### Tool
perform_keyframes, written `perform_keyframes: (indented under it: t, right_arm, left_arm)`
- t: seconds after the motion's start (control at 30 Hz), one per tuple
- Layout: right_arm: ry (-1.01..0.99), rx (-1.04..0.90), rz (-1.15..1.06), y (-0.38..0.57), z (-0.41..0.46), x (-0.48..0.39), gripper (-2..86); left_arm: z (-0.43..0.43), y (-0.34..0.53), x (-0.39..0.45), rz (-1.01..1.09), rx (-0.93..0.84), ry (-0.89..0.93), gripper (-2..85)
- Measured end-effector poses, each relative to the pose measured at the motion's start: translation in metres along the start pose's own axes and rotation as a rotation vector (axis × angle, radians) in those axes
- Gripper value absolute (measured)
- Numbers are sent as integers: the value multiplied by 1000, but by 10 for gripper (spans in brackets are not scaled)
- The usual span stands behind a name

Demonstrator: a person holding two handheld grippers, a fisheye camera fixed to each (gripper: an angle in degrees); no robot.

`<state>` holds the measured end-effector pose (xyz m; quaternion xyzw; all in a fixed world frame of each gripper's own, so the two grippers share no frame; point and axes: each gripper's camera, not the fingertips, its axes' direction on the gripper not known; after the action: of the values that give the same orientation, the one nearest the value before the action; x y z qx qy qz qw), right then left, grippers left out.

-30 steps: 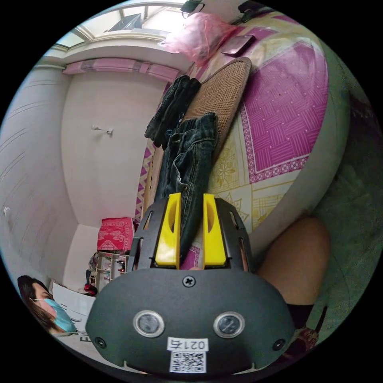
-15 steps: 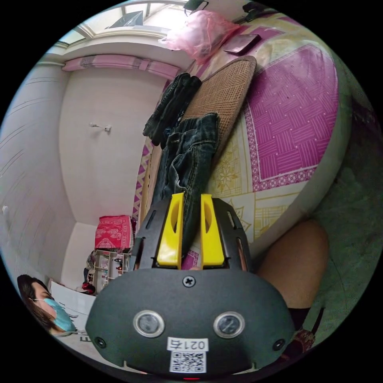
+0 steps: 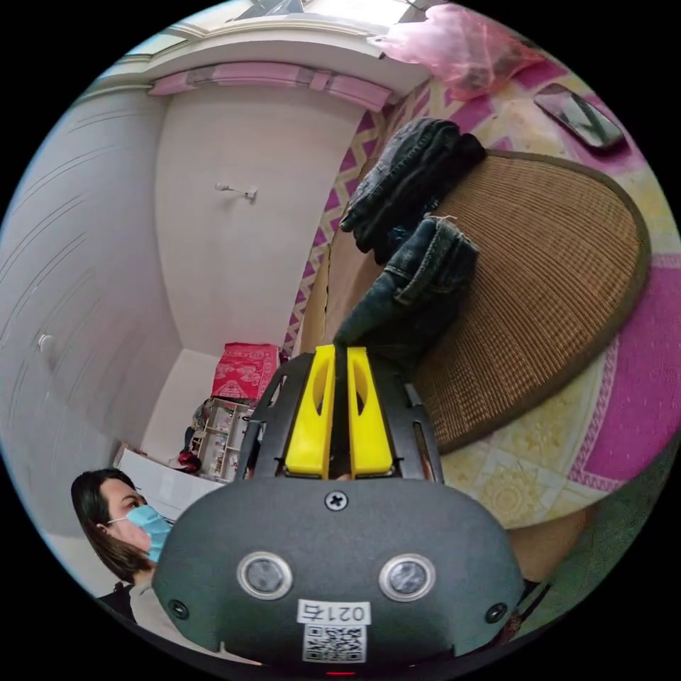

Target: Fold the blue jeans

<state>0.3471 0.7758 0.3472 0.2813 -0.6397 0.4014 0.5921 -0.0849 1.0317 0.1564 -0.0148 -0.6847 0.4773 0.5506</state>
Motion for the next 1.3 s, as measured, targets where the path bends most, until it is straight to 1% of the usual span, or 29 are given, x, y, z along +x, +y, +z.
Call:
perform_keyframes:
  t: [0.03, 0.1, 0.13, 0.17, 0.2, 0.27, 0.3, 0.37, 0.43, 0.47, 0.53, 0.63, 0.67, 0.7, 0.73, 0.77, 0.8, 0.83, 0.87, 0.9, 0.93, 0.97, 1.0, 1.1, 1.2, 1.23, 1.27, 1.3]
  right_arm:
    - [6, -13, -7, -13, 15, -5, -1]
    - [44, -56, 6, -64, 80, -14, 7]
    - [66, -65, 8, -76, 98, -14, 10]
    - [120, -85, 19, -99, 136, -11, 15]
    - [184, -109, 29, -119, 176, -4, 20]
    - [248, -132, 76, -140, 229, 15, 27]
    - [282, -139, 105, -149, 258, 29, 33]
    - [301, -152, 147, -153, 291, 46, 42]
    - [239, -133, 156, -149, 303, 49, 47]
    - [204, -142, 134, -145, 308, 44, 49]
    - [155, -148, 77, -135, 309, 29, 49]
    - [133, -123, -123, -103, 299, -30, 33]
    - [117, -166, -252, -85, 310, -62, 25]
    - [95, -235, -396, -60, 330, -95, 11]
    - [84, -272, -465, -46, 344, -112, 4]
    - [80, -346, -597, -13, 374, -146, -1]
    - [117, -430, -728, 23, 411, -177, -5]
    - [153, -474, -785, 42, 430, -190, -7]
    - [223, -556, -869, 77, 469, -208, -8]
    - [299, -658, -916, 108, 505, -215, -9]
    - [352, -718, -927, 122, 523, -214, -9]
    - [480, -844, -950, 151, 553, -205, -9]
    - [512, -765, -1004, 171, 550, -209, -9]
    - [559, -767, -1003, 194, 543, -219, -8]
    - [573, -753, -989, 204, 543, -229, -7]
    - [577, -747, -991, 205, 543, -232, -7]
    - [583, -727, -999, 206, 542, -238, -7]
    - [581, -690, -1011, 207, 536, -246, -7]
  left_arm:
    - [21, -33, 3, 16, -38, -26, -10]
    - [60, -83, 0, 20, -94, -59, -9]
    - [93, -117, -6, 18, -142, -82, -9]
    - [130, -150, -16, 8, -190, -101, -9]
    - [149, -164, -23, -4, -206, -108, -9]
    - [231, -206, -58, -63, -261, -142, -6]
    - [252, -213, -69, -82, -275, -153, -5]
    - [323, -221, -114, -169, -320, -152, 3]
    - [352, -215, -137, -209, -322, -151, 12]
    - [360, -211, -146, -202, -322, -121, 17]
    - [362, -202, -156, -184, -325, -75, 25]
    - [330, -177, -161, -161, -257, -84, 31]
    - [312, -162, -154, -135, -200, -122, 27]
    - [307, -155, -146, -100, -180, -141, 26]
    - [309, -142, -123, -9, -186, -172, 23]
    - [323, -129, -98, 91, -233, -175, 19]
    - [333, -122, -86, 142, -257, -176, 17]
    - [354, -108, -67, 229, -295, -210, 14]
    - [379, -92, -60, 283, -358, -280, 4]
    - [392, -85, -63, 293, -405, -320, -1]
    - [404, -73, -75, 290, -431, -346, -4]
    - [392, -65, -91, 252, -395, -282, -7]
    - [387, -63, -100, 224, -401, -250, -8]
    - [365, -47, -133, 160, -443, -152, -9]
    - [344, -31, -158, 106, -430, -85, -9]
    - [328, -24, -165, 86, -370, -104, -9]
    - [305, -15, -170, 64, -270, -136, -9]
    - [292, -10, -173, 50, -219, -135, -8]
